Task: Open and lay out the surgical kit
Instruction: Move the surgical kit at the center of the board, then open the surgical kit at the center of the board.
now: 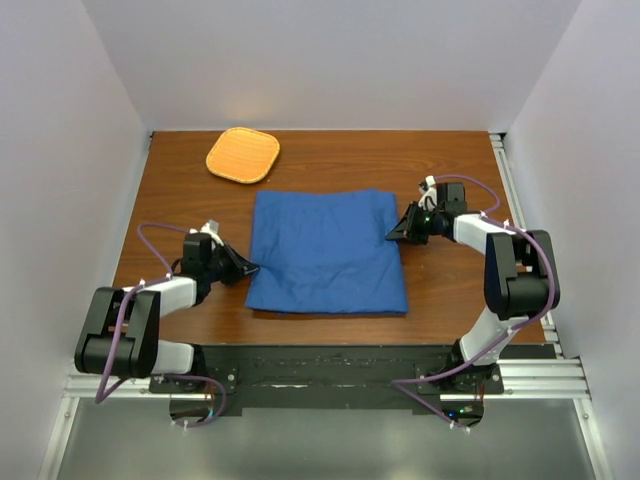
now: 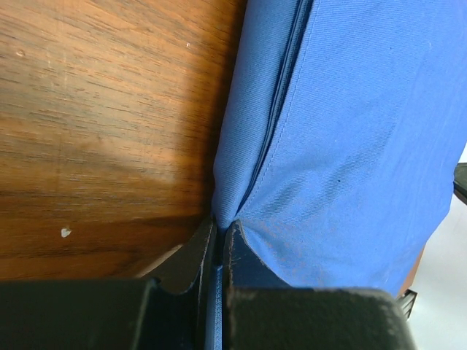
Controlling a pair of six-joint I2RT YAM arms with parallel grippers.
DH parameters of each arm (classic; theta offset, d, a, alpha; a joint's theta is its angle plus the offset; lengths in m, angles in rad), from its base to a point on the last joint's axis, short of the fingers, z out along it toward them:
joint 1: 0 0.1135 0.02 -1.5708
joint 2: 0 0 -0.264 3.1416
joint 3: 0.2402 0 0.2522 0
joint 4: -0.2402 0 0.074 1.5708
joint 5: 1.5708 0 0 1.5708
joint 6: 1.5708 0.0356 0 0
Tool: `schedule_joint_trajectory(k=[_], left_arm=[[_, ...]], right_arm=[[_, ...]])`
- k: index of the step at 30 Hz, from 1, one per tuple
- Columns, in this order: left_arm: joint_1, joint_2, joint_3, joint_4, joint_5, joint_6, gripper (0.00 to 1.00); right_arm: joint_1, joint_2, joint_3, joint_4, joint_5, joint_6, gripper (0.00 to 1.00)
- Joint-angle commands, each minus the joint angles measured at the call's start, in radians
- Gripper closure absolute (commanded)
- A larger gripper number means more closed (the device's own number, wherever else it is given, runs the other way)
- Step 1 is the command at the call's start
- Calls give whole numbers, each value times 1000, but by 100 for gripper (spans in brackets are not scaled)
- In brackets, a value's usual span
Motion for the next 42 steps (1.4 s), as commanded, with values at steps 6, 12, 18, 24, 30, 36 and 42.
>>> schedule_joint_trajectory(k=[6,12,18,24,30,36,42], left_arm=[[27,-107,100,-301,-172,158,55],[27,-190,298,-528,-237,289,23],[27,-320,477,-764,-376,330,7],[25,-442,652,-1012,-594,307,3],[24,-589,710,-1129,-731,312,3],[-18,-635,703,-1171,-746,315,4],[-111,-609,747,-1185,-789,332,2]], right_arm=[[51,-96,102,-135,199,-79,42],[227,-247,211,-325,565,-159,15],[540,-302,246,-322,622,-223,15],[905,-193,295,-290,720,-311,15],[1129,-59,358,-230,719,-383,16],[1274,109,523,-243,785,-443,22],[1331,295,680,-286,895,-510,25]])
